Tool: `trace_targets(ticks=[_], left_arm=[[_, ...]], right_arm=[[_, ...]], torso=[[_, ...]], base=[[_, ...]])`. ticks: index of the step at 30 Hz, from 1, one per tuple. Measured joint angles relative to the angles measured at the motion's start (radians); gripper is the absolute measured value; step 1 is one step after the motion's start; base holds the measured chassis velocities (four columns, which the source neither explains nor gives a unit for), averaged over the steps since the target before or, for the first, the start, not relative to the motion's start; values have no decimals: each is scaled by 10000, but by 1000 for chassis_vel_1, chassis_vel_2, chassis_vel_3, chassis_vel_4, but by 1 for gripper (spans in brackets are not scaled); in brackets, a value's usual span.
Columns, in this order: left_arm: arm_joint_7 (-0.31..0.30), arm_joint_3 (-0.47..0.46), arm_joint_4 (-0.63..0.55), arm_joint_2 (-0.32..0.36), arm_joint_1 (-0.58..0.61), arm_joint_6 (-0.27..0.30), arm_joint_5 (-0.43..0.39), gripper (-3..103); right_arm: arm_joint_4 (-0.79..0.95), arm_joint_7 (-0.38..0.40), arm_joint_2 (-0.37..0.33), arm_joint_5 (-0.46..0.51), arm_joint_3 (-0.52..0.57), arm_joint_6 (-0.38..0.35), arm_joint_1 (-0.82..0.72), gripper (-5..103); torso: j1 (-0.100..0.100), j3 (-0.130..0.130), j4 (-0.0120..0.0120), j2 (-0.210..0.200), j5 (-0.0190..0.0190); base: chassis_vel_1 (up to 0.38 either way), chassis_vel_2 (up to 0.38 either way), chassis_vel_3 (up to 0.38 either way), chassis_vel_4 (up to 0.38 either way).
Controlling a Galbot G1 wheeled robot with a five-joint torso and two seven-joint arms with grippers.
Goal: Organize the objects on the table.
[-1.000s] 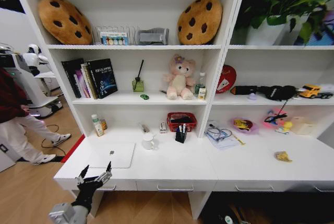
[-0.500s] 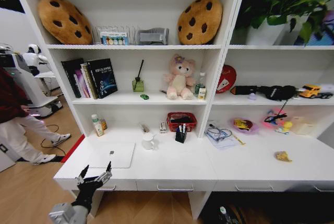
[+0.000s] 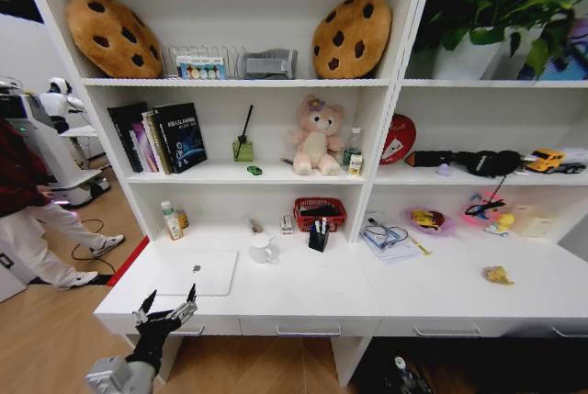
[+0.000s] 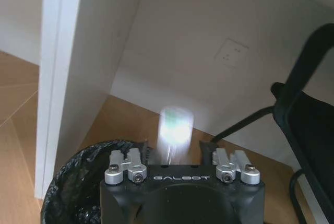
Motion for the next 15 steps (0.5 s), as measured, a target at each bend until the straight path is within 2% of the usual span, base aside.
trace_targets(ticks=[2, 3, 4, 5, 6, 7, 8, 9, 11, 12, 14, 15], left_arm=[[0, 0, 0, 0, 0, 0, 0, 100], [0, 0, 0, 0, 0, 0, 0, 100], [0, 0, 0, 0, 0, 0, 0, 100], [0, 0, 0, 0, 0, 0, 0, 100], [0, 0, 0, 0, 0, 0, 0, 100], [0, 0, 0, 0, 0, 0, 0, 100], [0, 0, 0, 0, 0, 0, 0, 100], [0, 0, 0, 0, 0, 0, 0, 100], [0, 0, 0, 0, 0, 0, 0, 100], [0, 0, 0, 0, 0, 0, 0, 100], [0, 0, 0, 0, 0, 0, 0, 100], [0, 0, 0, 0, 0, -1, 0, 100]], right_arm=[[204, -386, 12, 637, -52, -67, -167, 68], [204, -386, 12, 637, -52, -67, -167, 68], [769, -614, 79, 1383, -121, -614, -552, 73], [1375, -726, 159, 2380, -261, -1541, -988, 79], [1737, -747, 192, 3331, -489, -2176, -1315, 84], [1737, -747, 192, 3331, -489, -2176, -1315, 84], [1945, -701, 215, 4121, -712, -2644, -1587, 90], [2011, -683, 229, 4487, -799, -2837, -1746, 94], [2134, -712, 228, 4656, -838, -2908, -1921, 94], [2481, -836, 221, 4838, -886, -2992, -2233, 98], [3002, -947, 211, 5090, -958, -3047, -2629, 100], [3828, -1019, 208, 5424, -1035, -3060, -3122, 100]], torso=[[0, 0, 1, 0, 1], [0, 0, 1, 0, 1], [0, 0, 3, 0, 1], [0, 0, 2, 0, -1], [0, 0, -5, 0, -2], [0, 0, -5, 0, -2], [-1, 0, -9, 0, 3], [-1, -1, -6, 0, 3], [-1, -1, 0, 0, 3], [-1, -1, 2, 0, 2], [0, -1, 0, 1, 2], [-1, -1, -5, 1, 3]], base=[[0, 0, 0, 0], [0, 0, 0, 0], [0, 0, 0, 0], [0, 0, 0, 0], [0, 0, 0, 0], [0, 0, 0, 0], [0, 0, 0, 0], [0, 0, 0, 0], [0, 0, 0, 0], [0, 0, 0, 0], [0, 0, 0, 0], [0, 0, 0, 0]])
